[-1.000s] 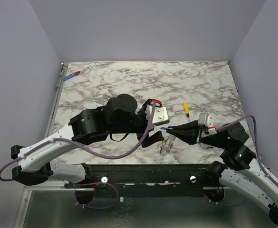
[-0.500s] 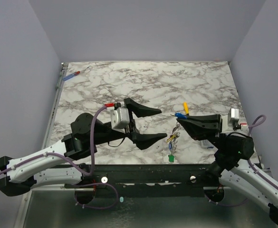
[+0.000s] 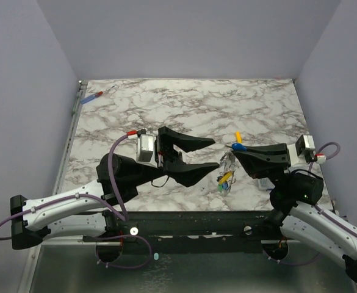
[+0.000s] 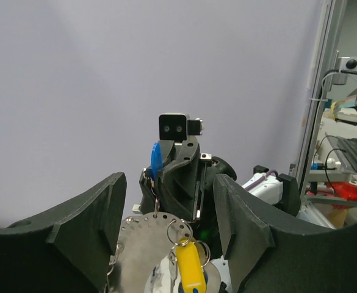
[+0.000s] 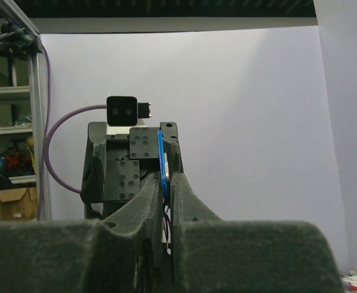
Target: Put the keys on the keyring
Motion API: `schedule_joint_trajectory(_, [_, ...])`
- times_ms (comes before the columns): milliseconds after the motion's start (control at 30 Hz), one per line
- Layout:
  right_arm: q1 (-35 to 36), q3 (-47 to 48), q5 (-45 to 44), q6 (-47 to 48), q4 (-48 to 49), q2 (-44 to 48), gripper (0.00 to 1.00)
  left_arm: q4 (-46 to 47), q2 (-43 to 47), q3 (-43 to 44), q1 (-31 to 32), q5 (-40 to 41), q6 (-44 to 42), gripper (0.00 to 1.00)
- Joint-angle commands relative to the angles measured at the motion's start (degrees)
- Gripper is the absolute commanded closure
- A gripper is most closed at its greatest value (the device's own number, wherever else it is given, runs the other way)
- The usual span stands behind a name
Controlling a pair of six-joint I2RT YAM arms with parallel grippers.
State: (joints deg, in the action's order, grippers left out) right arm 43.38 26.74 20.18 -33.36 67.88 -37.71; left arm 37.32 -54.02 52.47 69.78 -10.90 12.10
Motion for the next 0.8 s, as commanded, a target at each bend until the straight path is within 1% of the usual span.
schedule_joint_trajectory(0, [-0.2,2.2,0.9,-3.0,7.4,-1.5,0.99,5.2,-1.5,0.8,0.1,-0.1,1.6,0.36])
schedule_joint_trajectory(200, [-0.3,2.6,3.9,-4.0,7.9,-3.0,0.99,5.7,-3.6,0.8,0.2,0.5,1.2,0.40])
schedule_joint_trajectory(267, [-0.3,2.3,3.7,-4.1,8.1,-3.1,0.99,6.5,-4.2,0.9,0.2,0.3,1.4,0.41])
schedule_joint_trajectory(400, [-0.2,2.0,4.3,-4.6,8.7,-3.2,0.99,7.0,-5.8,1.8,0.1,0.0,1.4,0.48])
schedule_joint_trajectory(767, [-0.3,1.2,5.0,-5.5,9.3,-4.0,0.99,7.2,-8.7,3.6,0.2,-1.6,1.3,0.56])
